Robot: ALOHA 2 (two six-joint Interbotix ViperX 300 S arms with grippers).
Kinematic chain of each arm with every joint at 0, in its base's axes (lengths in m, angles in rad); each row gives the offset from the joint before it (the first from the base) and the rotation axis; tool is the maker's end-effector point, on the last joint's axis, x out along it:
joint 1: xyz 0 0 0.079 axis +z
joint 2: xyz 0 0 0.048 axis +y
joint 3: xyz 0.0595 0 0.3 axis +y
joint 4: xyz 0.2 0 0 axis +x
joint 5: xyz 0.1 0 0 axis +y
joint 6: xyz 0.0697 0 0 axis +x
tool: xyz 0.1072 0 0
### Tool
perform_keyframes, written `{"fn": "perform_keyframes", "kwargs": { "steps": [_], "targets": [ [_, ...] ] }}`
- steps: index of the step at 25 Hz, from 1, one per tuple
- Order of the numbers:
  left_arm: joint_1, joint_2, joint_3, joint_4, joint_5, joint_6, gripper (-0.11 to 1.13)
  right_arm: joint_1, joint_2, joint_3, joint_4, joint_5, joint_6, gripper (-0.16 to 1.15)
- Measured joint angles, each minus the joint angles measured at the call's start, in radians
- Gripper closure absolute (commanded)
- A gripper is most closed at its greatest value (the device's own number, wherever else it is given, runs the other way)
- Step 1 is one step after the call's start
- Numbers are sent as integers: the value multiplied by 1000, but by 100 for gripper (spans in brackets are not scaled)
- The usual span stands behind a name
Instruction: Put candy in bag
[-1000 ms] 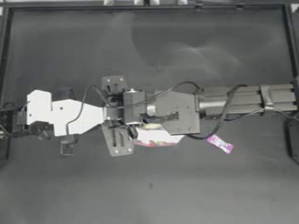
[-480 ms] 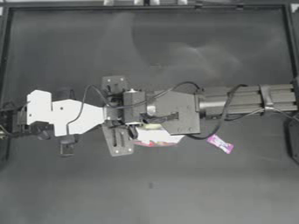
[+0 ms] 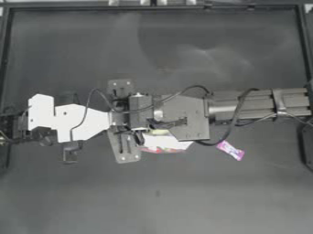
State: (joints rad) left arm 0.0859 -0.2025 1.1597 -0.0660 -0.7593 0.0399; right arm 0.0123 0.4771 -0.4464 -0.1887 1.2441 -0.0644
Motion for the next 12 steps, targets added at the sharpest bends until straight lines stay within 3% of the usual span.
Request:
{"fn": "perform_keyframes", "kwargs": {
  "steps": [12],
  "targets": [
    [-2, 0, 2, 0, 2, 0, 96, 2, 0, 8, -3, 12, 2, 67]
  ]
}}
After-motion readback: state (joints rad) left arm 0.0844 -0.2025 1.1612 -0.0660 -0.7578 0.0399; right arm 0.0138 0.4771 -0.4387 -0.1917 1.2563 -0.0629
